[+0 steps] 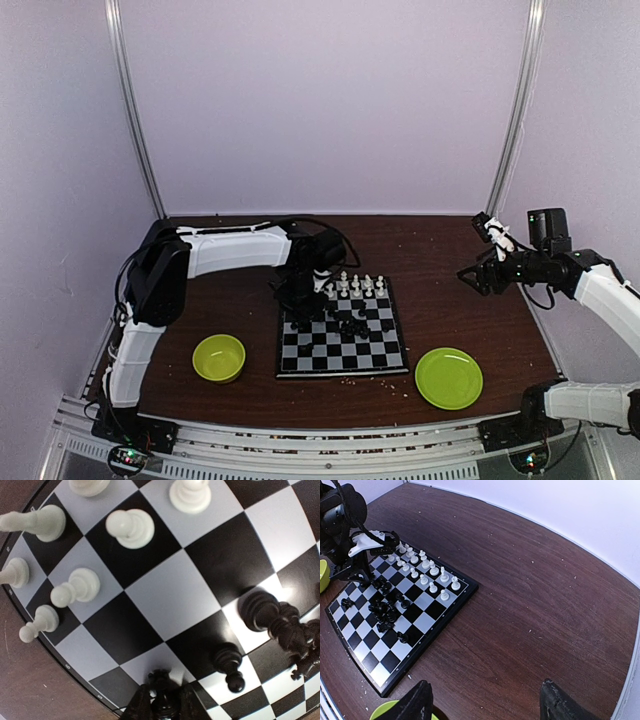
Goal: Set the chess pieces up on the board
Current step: Pick up the rook from the chessboard.
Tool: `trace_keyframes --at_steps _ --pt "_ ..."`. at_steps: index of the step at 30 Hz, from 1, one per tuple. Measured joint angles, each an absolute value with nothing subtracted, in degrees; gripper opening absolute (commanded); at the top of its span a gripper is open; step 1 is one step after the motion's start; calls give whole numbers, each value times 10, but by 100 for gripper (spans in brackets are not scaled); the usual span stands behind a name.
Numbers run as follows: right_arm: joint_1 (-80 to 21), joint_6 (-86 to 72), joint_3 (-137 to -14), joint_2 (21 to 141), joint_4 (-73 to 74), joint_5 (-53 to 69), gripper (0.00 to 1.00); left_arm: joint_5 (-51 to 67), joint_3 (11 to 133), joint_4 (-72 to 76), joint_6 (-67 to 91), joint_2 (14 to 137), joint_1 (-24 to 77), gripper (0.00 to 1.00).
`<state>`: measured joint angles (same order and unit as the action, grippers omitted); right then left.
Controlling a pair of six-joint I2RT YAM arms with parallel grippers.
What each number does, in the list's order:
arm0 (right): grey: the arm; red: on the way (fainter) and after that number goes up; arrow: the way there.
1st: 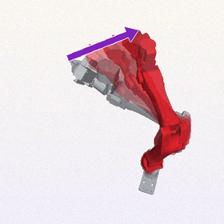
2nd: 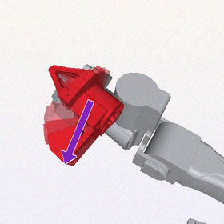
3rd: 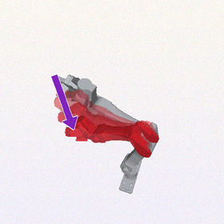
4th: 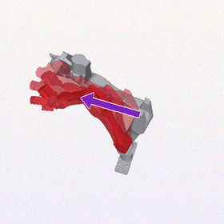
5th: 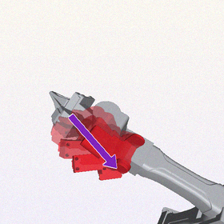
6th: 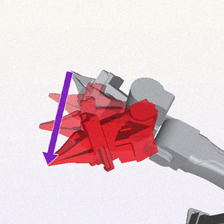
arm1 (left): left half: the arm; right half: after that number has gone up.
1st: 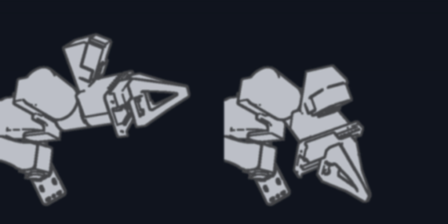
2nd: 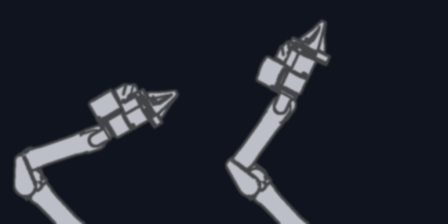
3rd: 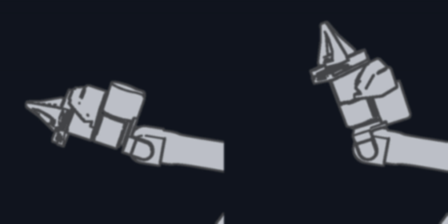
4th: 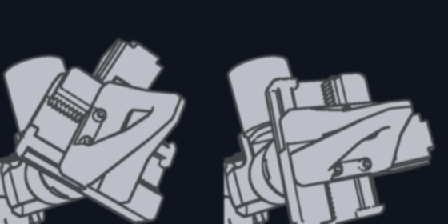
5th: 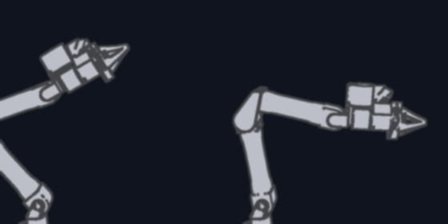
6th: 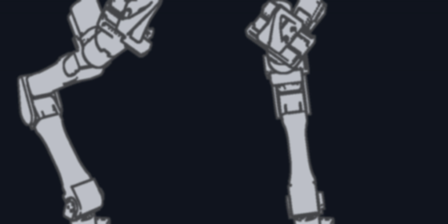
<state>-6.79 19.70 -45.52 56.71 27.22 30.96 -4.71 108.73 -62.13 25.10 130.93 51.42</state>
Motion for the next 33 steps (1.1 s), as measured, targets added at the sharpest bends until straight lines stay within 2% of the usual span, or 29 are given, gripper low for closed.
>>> trace_keyframes --at_steps 14,19,27,33 --pt "-71 197 -455 570 272 310 70 -51 1088 -629 237 1308 514 0" --pt "-71 197 -455 567 272 310 70 -58 1075 -609 214 1296 514 0" --pt "-73 177 -514 550 299 352 69 -55 911 -439 148 1113 514 0" --pt "-118 137 -609 610 326 398 64 -25 780 -260 105 1004 524 2"
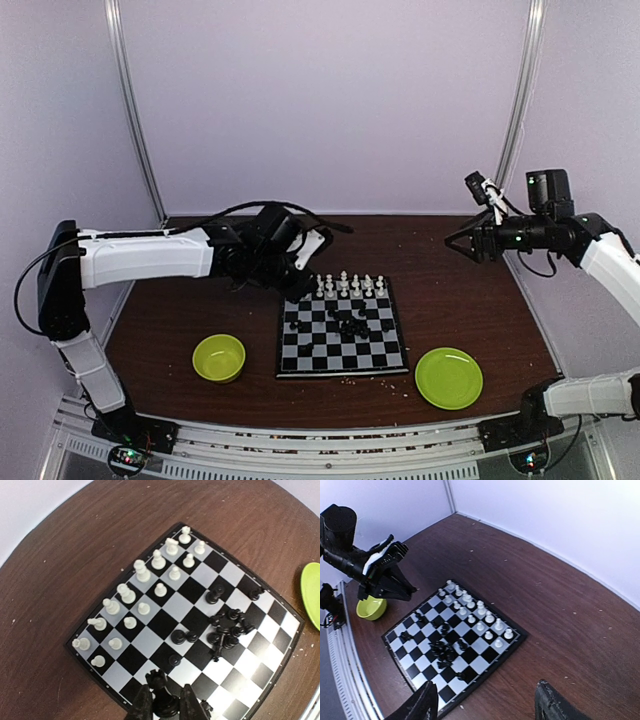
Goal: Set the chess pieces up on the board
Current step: Pick up the rook from the chessboard, then pass from the left arm to the right
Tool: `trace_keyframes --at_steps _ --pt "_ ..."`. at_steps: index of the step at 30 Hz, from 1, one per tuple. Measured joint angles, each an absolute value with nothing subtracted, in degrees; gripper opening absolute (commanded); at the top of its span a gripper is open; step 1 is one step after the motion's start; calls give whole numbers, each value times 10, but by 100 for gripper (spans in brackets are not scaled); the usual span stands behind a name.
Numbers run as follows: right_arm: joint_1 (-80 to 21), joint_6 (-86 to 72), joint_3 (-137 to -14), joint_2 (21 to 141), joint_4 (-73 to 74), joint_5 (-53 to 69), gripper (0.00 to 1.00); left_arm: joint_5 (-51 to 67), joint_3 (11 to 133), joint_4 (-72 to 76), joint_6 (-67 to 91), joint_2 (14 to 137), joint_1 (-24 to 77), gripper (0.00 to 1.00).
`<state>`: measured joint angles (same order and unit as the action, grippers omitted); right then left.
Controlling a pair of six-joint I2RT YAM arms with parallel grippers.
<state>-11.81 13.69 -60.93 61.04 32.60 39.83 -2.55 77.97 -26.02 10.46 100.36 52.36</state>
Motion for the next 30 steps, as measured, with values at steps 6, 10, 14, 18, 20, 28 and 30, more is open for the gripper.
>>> trace_keyframes --at_steps 6,10,14,18,20,28,30 --pt "-199 91 -682 715 367 444 59 -8 731 -138 66 988 576 2" --pt "-243 74 -724 791 402 466 56 -4 727 -92 49 986 608 2" --pt "-276 57 -765 856 428 493 55 -6 725 -69 39 975 622 2" --pt "-292 42 -786 893 443 523 54 -13 725 -64 33 962 630 2" --pt "-296 35 -787 905 446 536 53 -16 725 -62 31 957 634 3" --pt "-315 3 -787 932 445 582 49 -20 725 -61 25 953 641 3" --pt "-318 -6 -788 935 443 594 48 -21 725 -62 24 953 642 3"
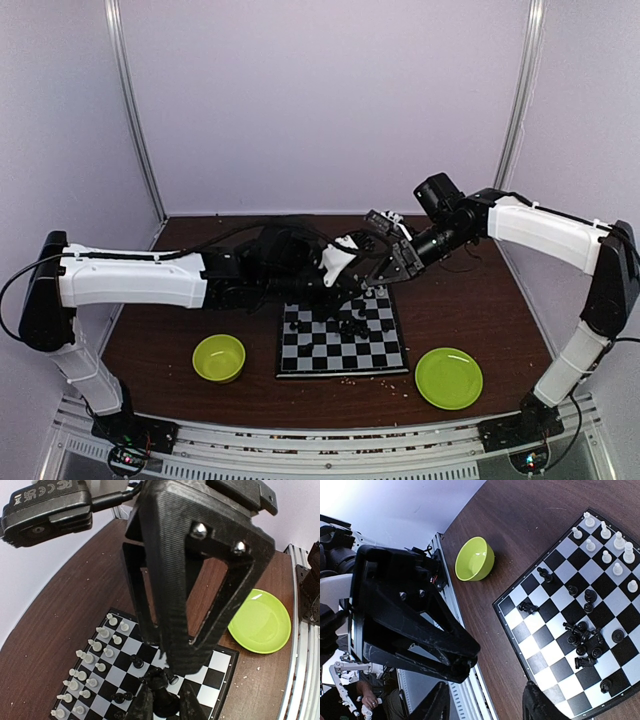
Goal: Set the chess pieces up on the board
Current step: Pass from the left arm to the right
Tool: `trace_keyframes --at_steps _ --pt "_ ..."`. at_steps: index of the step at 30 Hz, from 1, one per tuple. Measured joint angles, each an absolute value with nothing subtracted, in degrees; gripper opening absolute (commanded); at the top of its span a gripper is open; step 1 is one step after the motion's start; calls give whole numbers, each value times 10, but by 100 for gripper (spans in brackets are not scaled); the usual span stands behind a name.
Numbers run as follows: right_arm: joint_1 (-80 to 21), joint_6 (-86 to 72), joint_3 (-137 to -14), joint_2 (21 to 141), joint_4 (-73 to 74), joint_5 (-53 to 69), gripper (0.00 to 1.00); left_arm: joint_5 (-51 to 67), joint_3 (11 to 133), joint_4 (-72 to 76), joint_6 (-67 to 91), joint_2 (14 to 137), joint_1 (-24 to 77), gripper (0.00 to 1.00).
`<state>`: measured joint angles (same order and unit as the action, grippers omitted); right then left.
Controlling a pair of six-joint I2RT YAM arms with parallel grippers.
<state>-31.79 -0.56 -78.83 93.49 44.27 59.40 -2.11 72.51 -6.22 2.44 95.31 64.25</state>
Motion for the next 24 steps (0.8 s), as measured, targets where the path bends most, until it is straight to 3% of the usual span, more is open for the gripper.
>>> trace_keyframes --at_steps 6,17,24 --pt "-322 -20 -794 943 435 611 45 -25 725 -66 24 953 646 3" --pt "-338 -43 -803 965 420 622 21 -26 725 -72 24 953 647 3" --pt "-339 -45 -803 965 416 632 14 -28 725 -74 24 953 647 3"
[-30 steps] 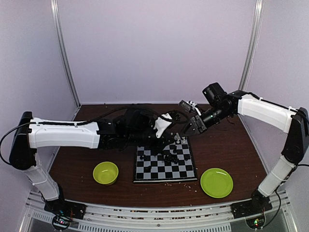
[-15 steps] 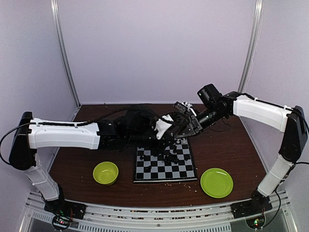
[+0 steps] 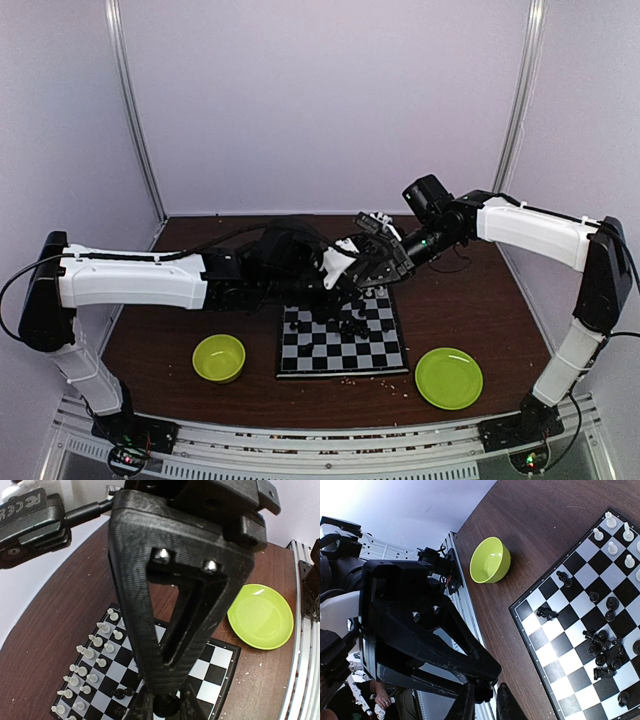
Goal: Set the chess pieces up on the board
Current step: Pass from the left arm to the right
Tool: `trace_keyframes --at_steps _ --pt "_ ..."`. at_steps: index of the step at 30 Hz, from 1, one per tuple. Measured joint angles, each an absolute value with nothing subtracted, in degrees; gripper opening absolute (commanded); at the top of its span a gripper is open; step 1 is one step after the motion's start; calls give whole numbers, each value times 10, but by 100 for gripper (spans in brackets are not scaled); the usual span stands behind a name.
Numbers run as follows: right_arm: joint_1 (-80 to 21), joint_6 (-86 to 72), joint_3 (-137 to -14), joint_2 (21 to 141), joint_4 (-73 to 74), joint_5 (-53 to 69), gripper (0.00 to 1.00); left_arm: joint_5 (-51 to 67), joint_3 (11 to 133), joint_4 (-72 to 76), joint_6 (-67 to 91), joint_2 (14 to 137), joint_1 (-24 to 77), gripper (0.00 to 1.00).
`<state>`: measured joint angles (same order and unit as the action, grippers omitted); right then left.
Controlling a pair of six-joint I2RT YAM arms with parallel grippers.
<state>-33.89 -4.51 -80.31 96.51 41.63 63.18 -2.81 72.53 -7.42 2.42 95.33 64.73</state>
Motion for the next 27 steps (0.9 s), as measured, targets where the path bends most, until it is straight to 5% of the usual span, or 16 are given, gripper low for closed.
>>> trace_keyframes --at_steps 4,15,22,27 --pt "-340 -47 -803 965 413 635 18 -28 725 -74 24 953 647 3" --pt "-340 -58 -802 965 401 645 5 -30 725 -74 24 953 649 5" --pt "-340 -43 -800 960 399 637 4 -48 725 -74 25 954 650 42" --pt "-340 25 -794 923 431 580 4 -69 693 -58 33 938 650 51"
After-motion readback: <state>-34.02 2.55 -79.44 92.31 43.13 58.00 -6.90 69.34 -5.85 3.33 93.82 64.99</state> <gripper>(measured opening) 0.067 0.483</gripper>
